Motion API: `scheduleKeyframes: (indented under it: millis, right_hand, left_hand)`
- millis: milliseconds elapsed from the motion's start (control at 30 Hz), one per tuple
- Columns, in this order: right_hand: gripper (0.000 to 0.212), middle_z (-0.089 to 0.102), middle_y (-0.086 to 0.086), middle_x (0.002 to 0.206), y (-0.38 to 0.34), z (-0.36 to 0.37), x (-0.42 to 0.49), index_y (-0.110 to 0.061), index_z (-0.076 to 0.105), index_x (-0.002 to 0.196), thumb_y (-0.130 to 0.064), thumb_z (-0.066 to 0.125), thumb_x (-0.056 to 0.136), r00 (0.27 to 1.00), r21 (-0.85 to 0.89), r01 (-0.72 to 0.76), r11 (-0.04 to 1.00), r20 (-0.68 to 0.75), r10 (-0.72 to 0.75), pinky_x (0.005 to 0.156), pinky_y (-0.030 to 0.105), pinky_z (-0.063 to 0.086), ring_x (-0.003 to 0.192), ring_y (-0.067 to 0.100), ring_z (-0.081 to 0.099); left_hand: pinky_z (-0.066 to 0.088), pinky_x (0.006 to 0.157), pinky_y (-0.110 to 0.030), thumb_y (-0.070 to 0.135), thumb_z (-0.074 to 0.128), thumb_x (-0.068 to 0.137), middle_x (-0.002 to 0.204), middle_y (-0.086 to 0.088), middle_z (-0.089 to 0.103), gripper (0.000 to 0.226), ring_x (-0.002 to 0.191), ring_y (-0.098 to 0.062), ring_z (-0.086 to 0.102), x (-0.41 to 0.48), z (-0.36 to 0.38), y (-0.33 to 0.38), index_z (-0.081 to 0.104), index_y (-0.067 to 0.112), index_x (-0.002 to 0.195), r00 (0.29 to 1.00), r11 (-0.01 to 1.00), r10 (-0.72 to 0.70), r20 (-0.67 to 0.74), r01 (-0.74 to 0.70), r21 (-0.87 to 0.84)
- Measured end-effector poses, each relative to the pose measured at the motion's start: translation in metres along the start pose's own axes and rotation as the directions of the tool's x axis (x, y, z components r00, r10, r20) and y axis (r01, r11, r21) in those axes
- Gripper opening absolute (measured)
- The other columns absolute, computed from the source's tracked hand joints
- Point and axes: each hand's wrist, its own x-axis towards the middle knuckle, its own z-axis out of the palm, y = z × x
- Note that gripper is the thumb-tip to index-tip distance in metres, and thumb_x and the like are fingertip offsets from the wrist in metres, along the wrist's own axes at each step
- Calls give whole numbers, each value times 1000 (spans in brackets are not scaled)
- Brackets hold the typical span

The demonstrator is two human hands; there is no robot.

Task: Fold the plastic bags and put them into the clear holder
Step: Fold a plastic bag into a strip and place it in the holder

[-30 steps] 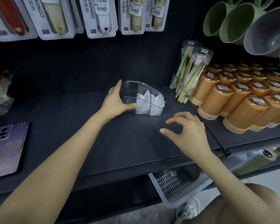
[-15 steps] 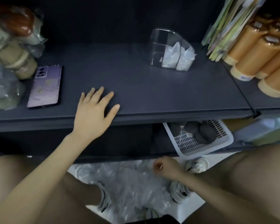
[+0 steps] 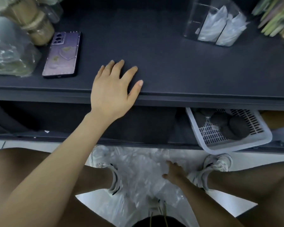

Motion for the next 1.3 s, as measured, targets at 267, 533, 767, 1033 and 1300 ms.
scheduleKeyframes:
  millis: [267,533,767,1033,1300]
  right_hand:
    - [23,67,12,114,-19,-25,-15,-3,68,106,-13,52,92,992,81,98,992,-84,-91,87,26,48,108,24,63]
    - [20,61,-16,78,-56,-173,-143,-17,73,99,-7,66,83,811,252,584,771,-226,-540,69,13,42,70,-3,55]
    - [17,62,2,71,-76,-278,-225,-15,72,91,0,66,85,690,489,722,490,-451,-567,60,18,46,60,7,55]
    - [12,57,1,56,-108,-341,-258,-3,66,97,3,59,89,634,582,769,265,-643,-429,47,19,45,45,8,52]
    - [34,63,-5,106,-92,-357,-258,-27,59,120,-38,65,88,491,351,841,413,-815,-307,75,15,44,94,4,59]
  left_hand:
    - [34,108,-53,49,29,97,135,-20,54,56,128,-42,47,2,-1,0,59,16,130,1000,1000,-11,21,11,-8]
    - [33,104,-32,53,34,90,129,-12,60,60,123,-32,51,-1,-15,2,68,12,117,995,934,-102,5,98,-343]
    - [41,79,-19,48,46,90,88,12,65,40,88,-11,57,-21,-66,38,73,18,85,980,726,-127,-151,-13,-688]
    - [42,81,-10,68,61,75,104,21,61,59,97,5,57,0,-98,63,53,33,122,987,648,-60,146,150,-747]
    - [55,73,-31,19,65,90,84,-2,73,8,80,-17,69,40,-112,53,72,22,86,955,249,-258,143,209,-946]
